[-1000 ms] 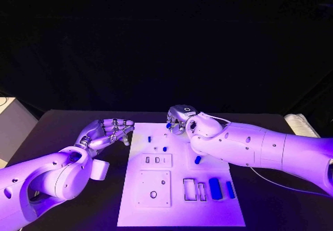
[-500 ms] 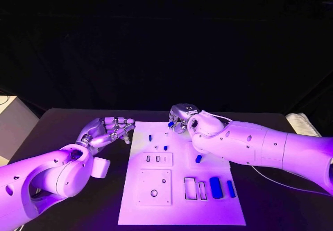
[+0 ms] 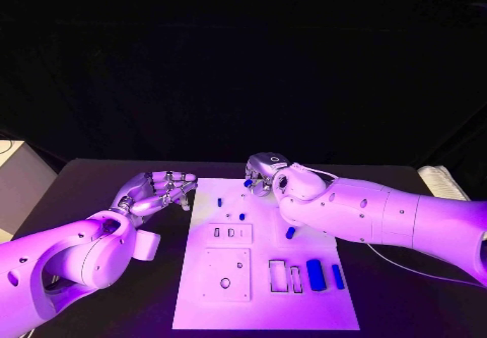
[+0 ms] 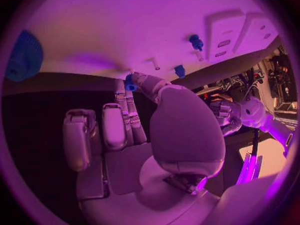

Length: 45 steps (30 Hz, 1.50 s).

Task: Assemble the parts on the task board

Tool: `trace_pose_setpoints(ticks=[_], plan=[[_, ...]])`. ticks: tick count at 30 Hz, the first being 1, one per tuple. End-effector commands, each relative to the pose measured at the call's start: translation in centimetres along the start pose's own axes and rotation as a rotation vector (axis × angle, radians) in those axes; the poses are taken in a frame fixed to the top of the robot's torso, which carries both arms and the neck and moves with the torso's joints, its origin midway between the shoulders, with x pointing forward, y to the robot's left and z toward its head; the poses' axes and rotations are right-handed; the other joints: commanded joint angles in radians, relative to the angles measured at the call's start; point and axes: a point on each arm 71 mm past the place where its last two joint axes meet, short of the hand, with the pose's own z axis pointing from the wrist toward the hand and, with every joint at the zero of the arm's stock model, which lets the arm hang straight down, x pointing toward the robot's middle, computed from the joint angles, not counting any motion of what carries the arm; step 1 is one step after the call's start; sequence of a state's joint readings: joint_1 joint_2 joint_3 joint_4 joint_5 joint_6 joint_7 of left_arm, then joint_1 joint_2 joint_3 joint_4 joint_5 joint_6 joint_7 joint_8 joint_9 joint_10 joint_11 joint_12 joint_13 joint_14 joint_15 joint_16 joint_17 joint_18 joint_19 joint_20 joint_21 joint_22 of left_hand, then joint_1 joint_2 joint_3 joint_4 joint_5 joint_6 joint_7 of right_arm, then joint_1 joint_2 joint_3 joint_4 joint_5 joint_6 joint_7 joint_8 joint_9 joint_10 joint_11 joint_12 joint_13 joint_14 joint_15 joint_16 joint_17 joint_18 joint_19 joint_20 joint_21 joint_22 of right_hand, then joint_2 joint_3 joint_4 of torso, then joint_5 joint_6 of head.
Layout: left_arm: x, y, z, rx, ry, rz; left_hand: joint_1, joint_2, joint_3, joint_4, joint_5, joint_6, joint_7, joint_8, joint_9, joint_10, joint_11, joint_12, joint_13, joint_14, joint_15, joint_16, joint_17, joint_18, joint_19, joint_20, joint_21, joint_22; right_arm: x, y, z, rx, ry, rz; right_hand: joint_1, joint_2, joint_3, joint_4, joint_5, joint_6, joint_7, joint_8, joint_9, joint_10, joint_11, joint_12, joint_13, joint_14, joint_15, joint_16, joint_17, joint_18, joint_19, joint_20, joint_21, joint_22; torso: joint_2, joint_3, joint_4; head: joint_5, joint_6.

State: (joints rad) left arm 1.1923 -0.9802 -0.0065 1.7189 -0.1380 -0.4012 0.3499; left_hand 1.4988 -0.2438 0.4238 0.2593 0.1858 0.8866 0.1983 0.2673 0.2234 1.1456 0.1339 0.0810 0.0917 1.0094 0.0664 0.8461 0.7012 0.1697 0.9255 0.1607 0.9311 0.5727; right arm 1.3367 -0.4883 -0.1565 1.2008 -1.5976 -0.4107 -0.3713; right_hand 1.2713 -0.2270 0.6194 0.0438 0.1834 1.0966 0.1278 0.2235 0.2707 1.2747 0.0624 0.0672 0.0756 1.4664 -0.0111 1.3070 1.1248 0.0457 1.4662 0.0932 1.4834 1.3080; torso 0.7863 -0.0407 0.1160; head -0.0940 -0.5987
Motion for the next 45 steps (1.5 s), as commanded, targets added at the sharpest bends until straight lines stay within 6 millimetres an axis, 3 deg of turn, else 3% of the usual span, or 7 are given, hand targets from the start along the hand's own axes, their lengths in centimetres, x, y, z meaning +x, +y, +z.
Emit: trace_pose_setpoints(ticks=[1,16,24,29,36,38,45], plan=[[0.2,-0.2,0.1,0.009,0.017,-0.002,0.005,0.003,0.007,-0.002,-0.005,-0.009,0.001,-0.004,0.002,-0.008,0.001,-0.003,0.001,-0.006,-0.001,0.006,0.000,0.013,-0.007,-0.002,0.005,0.001,0.2,0.4,-0.1,-0.026,0.007,-0.002,-0.009,-0.002,0.003,0.002,0.000,0.007,-0.002,0.003,0.019,0.000,0.002,-0.004,-0.001,0.022,-0.004,-0.002,-0.001,-0.014,0.031,-0.004,-0.004,0.124,0.000,-0.0006,-0.0003,0.000,0.000],[0.1,-0.2,0.1,0.007,0.016,-0.001,0.006,0.004,0.009,-0.003,-0.005,-0.010,0.001,-0.005,0.002,-0.009,0.001,-0.003,0.002,-0.007,-0.001,0.006,0.000,0.013,-0.009,-0.001,0.007,0.002,0.4,0.4,-0.1,-0.020,0.027,-0.012,-0.012,-0.006,0.003,0.002,-0.005,0.002,-0.001,0.002,0.022,-0.004,0.003,-0.005,-0.001,0.021,-0.003,-0.003,-0.005,-0.012,0.028,-0.003,-0.007,0.120,0.001,-0.0015,-0.0005,0.003,0.001],[0.1,-0.2,0.1,0.007,0.016,-0.001,0.006,0.004,0.009,-0.003,-0.005,-0.010,0.001,-0.005,0.002,-0.009,0.001,-0.003,0.002,-0.007,-0.001,0.006,0.000,0.013,-0.009,-0.001,0.007,0.002,0.5,0.3,0.1,-0.018,0.026,-0.017,-0.025,-0.039,-0.002,0.003,-0.017,-0.052,0.025,-0.025,0.024,-0.068,0.025,-0.007,-0.010,0.005,0.014,-0.031,-0.056,0.003,-0.010,0.011,-0.056,0.053,0.000,-0.0014,0.0008,0.003,0.002],[0.0,-0.2,0.1,0.006,0.015,0.000,0.006,0.004,0.010,-0.003,-0.006,-0.011,0.001,-0.005,0.003,-0.010,0.001,-0.003,0.002,-0.007,-0.001,0.007,-0.001,0.013,-0.010,-0.001,0.008,0.003,0.3,0.3,0.2,-0.029,0.004,-0.010,-0.012,-0.045,-0.083,0.000,-0.059,-0.125,0.039,-0.075,0.012,-0.167,0.043,-0.005,-0.009,-0.016,0.029,-0.078,-0.131,0.027,-0.065,0.027,-0.141,-0.054,0.001,-0.0014,0.0004,0.004,0.001],[-0.1,-0.2,0.1,0.005,0.012,0.001,0.006,0.004,0.010,-0.003,-0.006,-0.011,0.001,-0.005,0.003,-0.010,0.001,-0.003,0.002,-0.007,-0.001,0.007,-0.001,0.013,-0.010,-0.001,0.009,0.004,0.0,0.1,0.0,-0.038,-0.036,0.006,0.033,-0.021,-0.218,0.015,-0.056,-0.142,0.028,-0.098,0.007,-0.200,0.037,-0.002,-0.007,-0.019,0.024,-0.092,-0.161,0.034,-0.074,0.023,-0.176,-0.087,0.001,-0.0006,-0.0019,0.005,0.001],[-0.2,-0.2,0.1,0.004,0.011,0.002,0.006,0.004,0.010,-0.003,-0.006,-0.011,0.001,-0.005,0.003,-0.010,0.001,-0.003,0.002,-0.007,-0.001,0.007,-0.001,0.013,-0.010,-0.001,0.009,0.004,-0.1,-0.2,-0.1,-0.037,-0.045,0.009,0.062,-0.006,-0.302,0.036,-0.031,-0.143,0.026,-0.105,0.006,-0.205,0.036,-0.001,-0.006,-0.020,0.023,-0.095,-0.172,0.034,-0.070,0.022,-0.184,-0.091,0.001,-0.0007,-0.0021,0.005,0.001],[-0.3,-0.2,0.0,0.004,0.007,0.003,0.006,0.004,0.010,-0.003,-0.006,-0.011,0.001,-0.005,0.003,-0.010,0.001,-0.003,0.002,-0.007,-0.001,0.007,-0.001,0.013,-0.010,-0.001,0.009,0.004,-0.7,-2.2,-1.6,-0.025,-0.086,0.052,0.085,0.006,-0.326,0.056,-0.022,-0.126,0.025,-0.103,0.008,-0.177,0.031,0.009,-0.001,-0.020,0.019,-0.096,-0.180,0.033,-0.063,0.019,-0.182,-0.083,0.000,0.0010,-0.0055,0.000,0.005]])
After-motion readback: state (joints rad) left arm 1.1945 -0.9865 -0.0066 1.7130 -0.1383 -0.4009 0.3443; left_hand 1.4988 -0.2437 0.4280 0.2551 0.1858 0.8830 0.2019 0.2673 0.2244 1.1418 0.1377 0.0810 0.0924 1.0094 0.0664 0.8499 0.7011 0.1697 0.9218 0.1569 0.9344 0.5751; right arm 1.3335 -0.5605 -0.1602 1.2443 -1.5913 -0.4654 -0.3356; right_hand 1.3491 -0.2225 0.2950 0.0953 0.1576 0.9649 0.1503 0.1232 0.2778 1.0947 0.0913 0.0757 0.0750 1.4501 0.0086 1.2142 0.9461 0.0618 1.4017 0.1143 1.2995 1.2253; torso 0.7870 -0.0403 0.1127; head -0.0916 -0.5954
